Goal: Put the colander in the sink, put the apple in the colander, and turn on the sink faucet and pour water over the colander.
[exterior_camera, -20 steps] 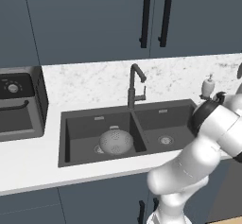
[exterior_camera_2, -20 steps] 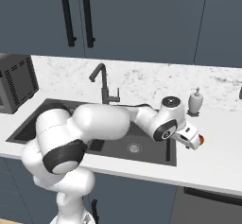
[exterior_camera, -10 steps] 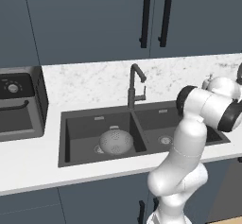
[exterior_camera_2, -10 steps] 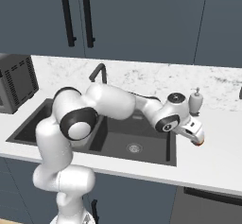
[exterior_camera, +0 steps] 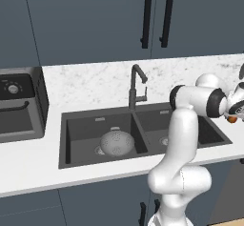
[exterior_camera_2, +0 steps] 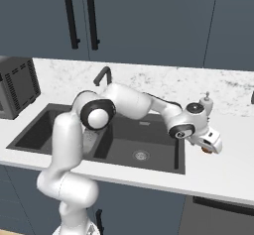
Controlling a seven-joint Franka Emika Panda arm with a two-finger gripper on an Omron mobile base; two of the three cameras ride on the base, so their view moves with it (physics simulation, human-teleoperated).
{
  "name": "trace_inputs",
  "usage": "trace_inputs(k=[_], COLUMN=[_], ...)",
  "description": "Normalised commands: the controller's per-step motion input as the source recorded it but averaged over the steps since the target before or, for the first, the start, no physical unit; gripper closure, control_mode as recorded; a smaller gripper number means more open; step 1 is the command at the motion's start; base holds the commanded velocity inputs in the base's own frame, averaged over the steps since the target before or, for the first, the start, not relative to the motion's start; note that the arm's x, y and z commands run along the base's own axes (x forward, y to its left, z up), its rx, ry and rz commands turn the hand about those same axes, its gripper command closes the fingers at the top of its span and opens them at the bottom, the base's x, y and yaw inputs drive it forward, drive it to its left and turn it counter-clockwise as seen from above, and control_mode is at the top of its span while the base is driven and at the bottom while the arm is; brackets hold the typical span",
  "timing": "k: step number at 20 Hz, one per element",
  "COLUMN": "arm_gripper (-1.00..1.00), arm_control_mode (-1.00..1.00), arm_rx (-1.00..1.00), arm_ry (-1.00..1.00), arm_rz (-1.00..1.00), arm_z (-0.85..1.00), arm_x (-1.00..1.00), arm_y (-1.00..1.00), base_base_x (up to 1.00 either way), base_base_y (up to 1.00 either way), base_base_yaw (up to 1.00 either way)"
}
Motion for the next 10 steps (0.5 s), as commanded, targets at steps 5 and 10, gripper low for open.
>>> trace_inputs(k=[5,10], arm_gripper=[-1.0,-1.0], arm_control_mode=[-1.0,-1.0], arm_rx=[0.0,0.0], arm_ry=[0.05,0.08], arm_rz=[0.0,0.0], arm_z=[-0.08,-0.04], arm_x=[0.34,0.32], arm_y=[-0.2,0.0], base_base_x=[0.0,0.0], base_base_y=[0.0,0.0], base_base_yaw=[0.0,0.0])
